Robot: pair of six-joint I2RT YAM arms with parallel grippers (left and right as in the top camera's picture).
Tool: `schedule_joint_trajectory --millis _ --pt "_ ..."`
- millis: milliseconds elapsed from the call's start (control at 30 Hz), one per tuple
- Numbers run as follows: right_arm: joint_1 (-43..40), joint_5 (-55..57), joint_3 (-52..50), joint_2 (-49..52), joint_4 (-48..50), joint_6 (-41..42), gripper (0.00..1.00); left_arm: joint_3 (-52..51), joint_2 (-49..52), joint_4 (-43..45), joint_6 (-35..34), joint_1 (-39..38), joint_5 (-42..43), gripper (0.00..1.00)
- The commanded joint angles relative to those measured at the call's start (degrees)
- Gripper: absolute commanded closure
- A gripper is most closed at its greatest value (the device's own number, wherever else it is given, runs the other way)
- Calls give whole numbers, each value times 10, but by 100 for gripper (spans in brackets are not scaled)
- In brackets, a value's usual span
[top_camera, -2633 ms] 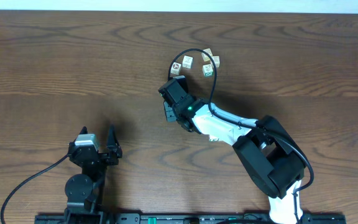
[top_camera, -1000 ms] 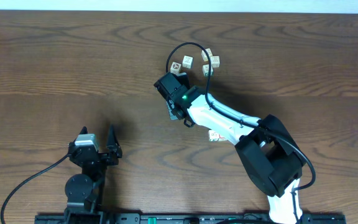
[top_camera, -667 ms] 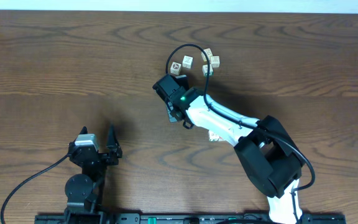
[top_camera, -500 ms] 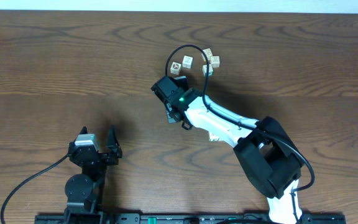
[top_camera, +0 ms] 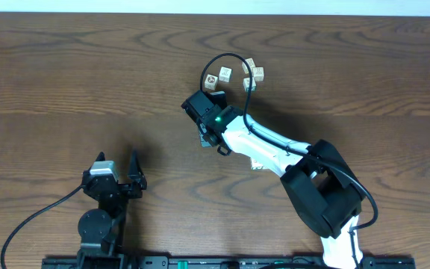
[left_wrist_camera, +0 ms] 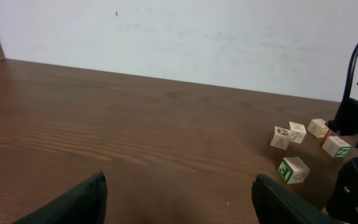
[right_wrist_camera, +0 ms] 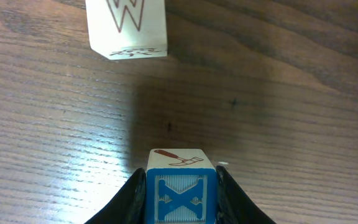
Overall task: Lift 4 blocks
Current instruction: 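Lift the blue X block and carry it toward the near-right row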
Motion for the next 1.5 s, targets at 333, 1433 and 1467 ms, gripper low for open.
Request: schedule_joint_trajectory --millis 333,1433,1467 --pt "-71 -1 23 -75 -33 -22 76 -10 -3 -24 -1 3 -13 25" --pt "-207 76 23 -344 -277 -81 92 -10 -3 -24 0 3 -13 25" --pt "-206 79 23 -353 -286 -81 92 -10 -3 -24 -1 3 -13 25"
